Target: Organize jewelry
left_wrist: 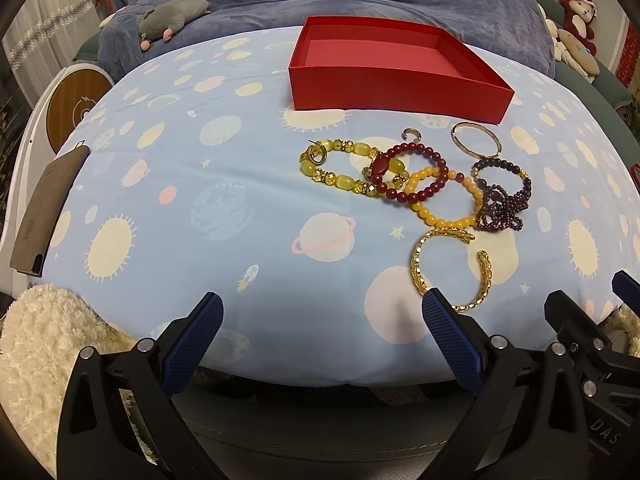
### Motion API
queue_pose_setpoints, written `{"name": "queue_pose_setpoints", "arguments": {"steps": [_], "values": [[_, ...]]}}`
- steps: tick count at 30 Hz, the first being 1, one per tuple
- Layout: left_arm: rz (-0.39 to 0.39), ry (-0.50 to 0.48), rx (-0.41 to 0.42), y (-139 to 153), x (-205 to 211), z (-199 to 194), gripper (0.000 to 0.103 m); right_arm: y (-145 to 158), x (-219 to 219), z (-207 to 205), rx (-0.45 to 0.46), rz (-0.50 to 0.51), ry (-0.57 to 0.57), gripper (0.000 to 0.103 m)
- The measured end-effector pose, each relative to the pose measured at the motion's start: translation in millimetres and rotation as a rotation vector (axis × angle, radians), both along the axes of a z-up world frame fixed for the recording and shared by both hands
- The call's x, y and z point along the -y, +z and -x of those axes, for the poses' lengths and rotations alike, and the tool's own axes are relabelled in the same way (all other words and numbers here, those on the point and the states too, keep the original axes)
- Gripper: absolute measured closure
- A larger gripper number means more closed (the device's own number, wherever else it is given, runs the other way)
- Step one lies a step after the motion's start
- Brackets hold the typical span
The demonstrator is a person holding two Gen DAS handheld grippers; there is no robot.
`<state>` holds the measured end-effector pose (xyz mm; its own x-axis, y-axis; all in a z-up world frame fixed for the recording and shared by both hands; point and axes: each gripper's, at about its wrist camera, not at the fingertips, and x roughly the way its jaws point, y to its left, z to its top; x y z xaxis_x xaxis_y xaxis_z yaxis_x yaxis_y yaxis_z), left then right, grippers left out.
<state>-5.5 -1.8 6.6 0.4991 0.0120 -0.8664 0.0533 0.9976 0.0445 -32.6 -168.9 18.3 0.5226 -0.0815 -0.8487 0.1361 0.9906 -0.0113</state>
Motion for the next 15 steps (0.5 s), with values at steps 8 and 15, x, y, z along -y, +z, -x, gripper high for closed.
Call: {"name": "queue_pose_setpoints", "arguments": {"steps": [8, 15], "values": [[-0.001, 0.002, 0.000, 0.5, -1.0, 0.2, 0.008, 0.7, 1.1, 0.6, -0.001, 0.000, -0.004, 0.007], [-0.007, 0.003, 0.000, 0.3, -0.3, 4.1, 0.008, 1.0, 2.4, 4.4, -0.002, 0.000, -0.013, 0.007]]}}
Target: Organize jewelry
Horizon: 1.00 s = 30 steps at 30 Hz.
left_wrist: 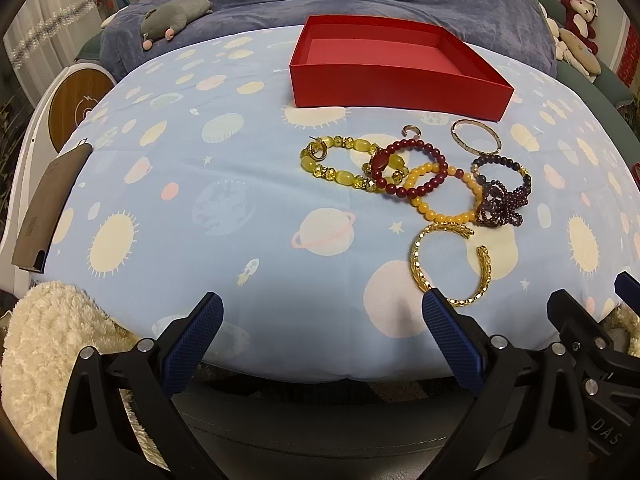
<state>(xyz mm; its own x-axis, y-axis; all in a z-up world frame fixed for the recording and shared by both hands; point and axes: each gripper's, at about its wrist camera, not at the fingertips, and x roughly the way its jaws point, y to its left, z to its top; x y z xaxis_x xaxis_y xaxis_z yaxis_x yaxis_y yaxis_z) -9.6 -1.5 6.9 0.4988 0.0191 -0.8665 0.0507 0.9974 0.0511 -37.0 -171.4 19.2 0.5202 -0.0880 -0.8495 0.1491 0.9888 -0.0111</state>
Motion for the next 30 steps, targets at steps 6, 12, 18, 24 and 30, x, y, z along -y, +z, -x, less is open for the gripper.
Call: {"name": "queue_pose_setpoints", "arguments": {"steps": [6, 12, 18, 24, 30], "values": [[-0.006, 0.002, -0.007, -1.7, -0.3, 1.6, 0.008, 0.5, -0.1, -0.4, -0.002, 0.004, 0.001, 0.007], [-0.006, -0.004, -0.012, -3.6, -0.4, 1.9, 0.008, -0.9, 0.4, -0.2, -0.002, 0.004, -0.004, 0.007], [-0.004, -0.001, -0.013, -3.0, -1.9, 0.8, 0.008, -1.0, -0.4, -0.4, 0.001, 0.004, -0.001, 0.007], [-0.006, -0.001, -0.011, -2.8, -2.3, 0.3, 0.008, -0.9, -0.5, -0.5, 0.001, 0.005, -0.001, 0.007], [-0.007, 0.002, -0.011, -2.7, -2.7, -0.4, 0.008, -1.3, -1.0, -0.9, 0.001, 0.006, 0.000, 0.007]]}}
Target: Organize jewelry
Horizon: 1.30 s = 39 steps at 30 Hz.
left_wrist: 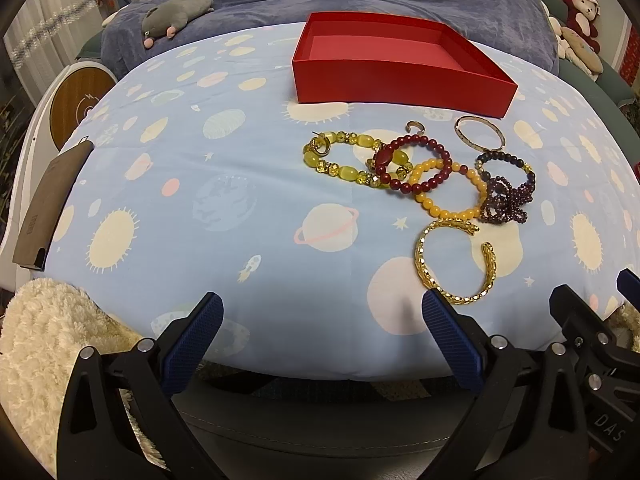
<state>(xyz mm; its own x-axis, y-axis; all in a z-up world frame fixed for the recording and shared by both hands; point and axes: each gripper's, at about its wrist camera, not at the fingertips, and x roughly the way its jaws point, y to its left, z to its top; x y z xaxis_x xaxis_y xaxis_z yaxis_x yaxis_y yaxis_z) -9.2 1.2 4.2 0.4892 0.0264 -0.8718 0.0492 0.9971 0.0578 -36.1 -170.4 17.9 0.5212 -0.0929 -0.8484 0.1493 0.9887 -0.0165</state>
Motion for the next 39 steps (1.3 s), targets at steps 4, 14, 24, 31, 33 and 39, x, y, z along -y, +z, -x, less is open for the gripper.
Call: {"name": "queue_pose_setpoints", "arguments": {"steps": [4, 14, 24, 31, 33, 39], "values": [[0.000, 0.000, -0.001, 0, 0, 0, 0.008, 0, 0, 0, -0.001, 0.001, 0.001, 0.007], [-0.001, 0.003, 0.000, 0, -2, -1, 0.008, 0, -1, 0, 0.000, 0.002, 0.001, 0.007], [0.014, 0.003, 0.006, 2, -2, -1, 0.007, 1, 0, -3, 0.004, -0.012, 0.000, 0.007], [0.030, -0.020, 0.024, 7, 7, -5, 0.007, 5, 11, -9, -0.003, -0.016, -0.034, 0.007], [0.033, -0.036, 0.024, 7, 13, -9, 0.007, 8, 15, -11, 0.005, -0.009, -0.043, 0.007], [0.064, -0.068, -0.002, 0, 24, -16, 0.007, 11, 29, -17, 0.006, 0.000, -0.070, 0.007]]}}
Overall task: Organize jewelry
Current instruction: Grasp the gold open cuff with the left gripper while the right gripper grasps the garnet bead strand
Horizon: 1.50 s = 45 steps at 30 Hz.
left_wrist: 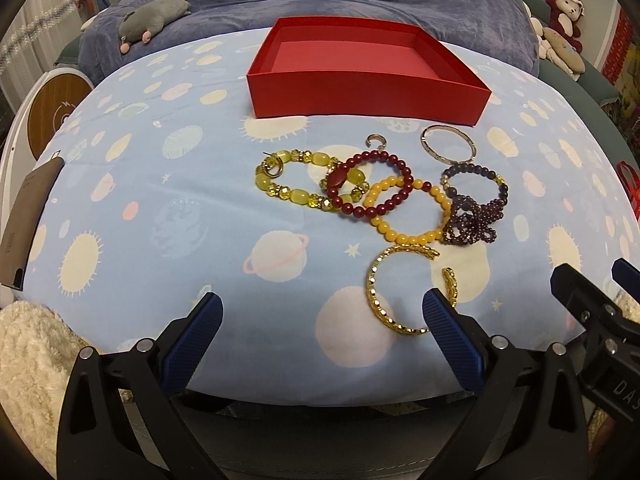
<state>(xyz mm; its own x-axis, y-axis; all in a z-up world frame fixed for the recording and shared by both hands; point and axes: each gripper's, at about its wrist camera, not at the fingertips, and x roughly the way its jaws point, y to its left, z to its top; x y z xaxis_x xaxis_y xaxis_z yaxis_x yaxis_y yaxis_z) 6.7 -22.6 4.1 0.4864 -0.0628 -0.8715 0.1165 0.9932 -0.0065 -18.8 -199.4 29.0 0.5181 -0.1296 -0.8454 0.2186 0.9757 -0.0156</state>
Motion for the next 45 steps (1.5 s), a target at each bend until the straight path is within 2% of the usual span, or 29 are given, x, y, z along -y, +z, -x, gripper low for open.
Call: {"name": "queue_pose_setpoints", "arguments": {"steps": [9, 13, 15, 19, 28, 39, 45], "values": [[0.007, -0.068, -0.026, -11, 30, -4, 0.008, -2, 25, -8, -0.010, -0.016, -0.070, 0.007], [0.010, -0.077, -0.047, -19, 37, -9, 0.021, -4, 28, -8, -0.014, -0.026, -0.077, 0.007], [-0.002, -0.089, -0.030, -19, 39, -8, 0.027, -5, 29, -9, -0.016, -0.032, -0.078, 0.007], [-0.016, -0.106, 0.003, -17, 40, -7, 0.048, -8, 29, -10, -0.023, -0.038, -0.075, 0.007], [-0.021, -0.073, 0.038, -7, 27, -8, 0.049, -13, 19, -11, -0.035, -0.040, -0.036, 0.007], [-0.010, 0.064, 0.040, 0, -22, -18, 0.049, -21, -26, -39, -0.030, -0.089, 0.115, 0.008], [-0.013, 0.074, 0.046, -1, -30, -18, 0.048, -28, -37, -56, -0.035, -0.110, 0.133, 0.022]]}}
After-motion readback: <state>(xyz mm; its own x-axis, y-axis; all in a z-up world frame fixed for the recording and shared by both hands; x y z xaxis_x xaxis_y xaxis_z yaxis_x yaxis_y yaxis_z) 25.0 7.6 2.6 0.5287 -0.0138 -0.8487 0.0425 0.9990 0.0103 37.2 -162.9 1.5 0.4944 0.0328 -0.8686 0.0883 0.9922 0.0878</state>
